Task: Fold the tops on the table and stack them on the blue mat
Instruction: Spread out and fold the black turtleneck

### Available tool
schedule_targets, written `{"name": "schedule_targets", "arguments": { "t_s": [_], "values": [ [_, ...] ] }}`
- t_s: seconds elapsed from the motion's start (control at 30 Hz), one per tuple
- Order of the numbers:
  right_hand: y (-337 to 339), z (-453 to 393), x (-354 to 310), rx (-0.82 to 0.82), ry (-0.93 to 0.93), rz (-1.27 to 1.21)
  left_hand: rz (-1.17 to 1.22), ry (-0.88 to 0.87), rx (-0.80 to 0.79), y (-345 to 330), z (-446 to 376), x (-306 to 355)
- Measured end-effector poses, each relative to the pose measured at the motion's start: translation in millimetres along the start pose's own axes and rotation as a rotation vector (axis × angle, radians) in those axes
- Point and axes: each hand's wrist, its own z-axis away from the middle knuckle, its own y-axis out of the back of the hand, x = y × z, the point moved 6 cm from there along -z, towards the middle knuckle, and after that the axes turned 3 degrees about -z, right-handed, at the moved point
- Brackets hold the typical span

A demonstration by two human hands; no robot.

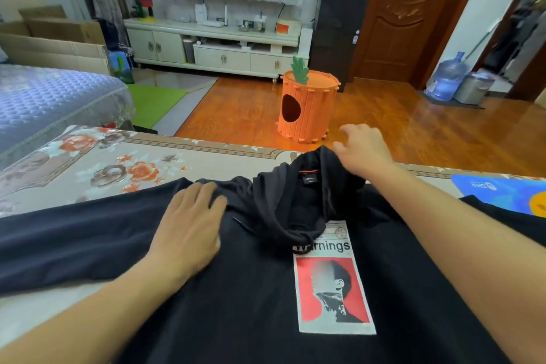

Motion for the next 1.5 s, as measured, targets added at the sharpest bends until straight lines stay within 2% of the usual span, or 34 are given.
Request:
{"name": "schedule_targets", "arguments": {
  "t_s": [0.03, 0.1, 0.17, 0.23, 0.3, 0.37, 0.43, 0.47, 0.53, 0.57, 0.6, 0.63, 0.7, 0.8, 0.93, 1.0, 1.13, 1.23, 1.27, 1.33, 1.4, 1.43, 1.5],
  "values": [
    [-7, -9, 5, -0.089, -0.077, -0.041, 0.134, 0.009, 0.026, 11, -18, 9],
    [-26, -16, 10, -0.259, -0.157, -0.19, 0.512, 0.195, 0.021, 23, -65, 22],
    [-45, -15, 17, -0.332, -0.195, -0.215, 0.714, 0.381, -0.12, 10, -113, 34],
    [-55, -6, 27, -0.381, -0.21, -0.231, 0.685, 0.397, -0.422, -9, -141, 53],
    [-49, 4, 35, -0.467, -0.187, -0.256, 0.505, 0.321, -0.725, -16, -143, 64],
    [-30, 10, 45, -0.504, -0.153, -0.224, 0.424, 0.218, -0.791, -10, -143, 62],
    [-1, 3, 50, -0.429, -0.102, -0.183, 0.487, 0.23, -0.707, 9, -153, 51],
    [16, -8, 51, -0.312, -0.087, -0.166, 0.522, 0.281, -0.605, 21, -165, 41],
    [50, -40, 53, 0.015, -0.115, -0.165, 0.675, 0.45, -0.251, 51, -201, 16],
    [62, -54, 52, 0.156, -0.116, -0.173, 0.84, 0.527, -0.073, 62, -221, 6],
    [67, -65, 49, 0.216, -0.105, -0.205, 1.023, 0.578, 0.056, 69, -238, 2],
    [66, -75, 44, 0.196, -0.072, -0.237, 1.151, 0.588, 0.109, 69, -252, 2],
    [48, -82, 36, -0.006, -0.035, -0.309, 1.242, 0.543, 0.073, 61, -269, 10],
    [14, -51, 48, -0.226, -0.073, -0.229, 1.129, 0.357, -0.145, 40, -226, 52],
    [-40, 22, 102, -0.48, -0.053, 0.061, 0.515, 0.197, -0.388, -20, -105, 95],
    [-61, 50, 125, -0.551, -0.014, 0.224, 0.323, 0.222, -0.438, -46, -64, 93],
    [-43, 102, 178, -0.485, -0.054, 0.285, 0.137, 0.195, -0.423, -53, -18, 99],
    [-11, 121, 235, -0.287, -0.189, 0.26, 0.133, 0.27, -0.441, -48, -18, 97],
    [0, 129, 260, -0.28, -0.265, 0.246, 0.127, 0.302, -0.491, -47, -21, 100],
    [11, 143, 300, -0.395, -0.421, 0.169, 0.113, 0.376, -0.594, -42, -23, 106],
    [21, 148, 327, -0.362, -0.521, 0.089, 0.078, 0.471, -0.64, -35, -20, 118],
    [26, 150, 336, -0.299, -0.567, 0.057, 0.033, 0.474, -0.611, -28, -23, 128],
    [41, 155, 353, -0.169, -0.655, 0.037, -0.043, 0.302, -0.403, -9, -35, 163]
  ]
}}
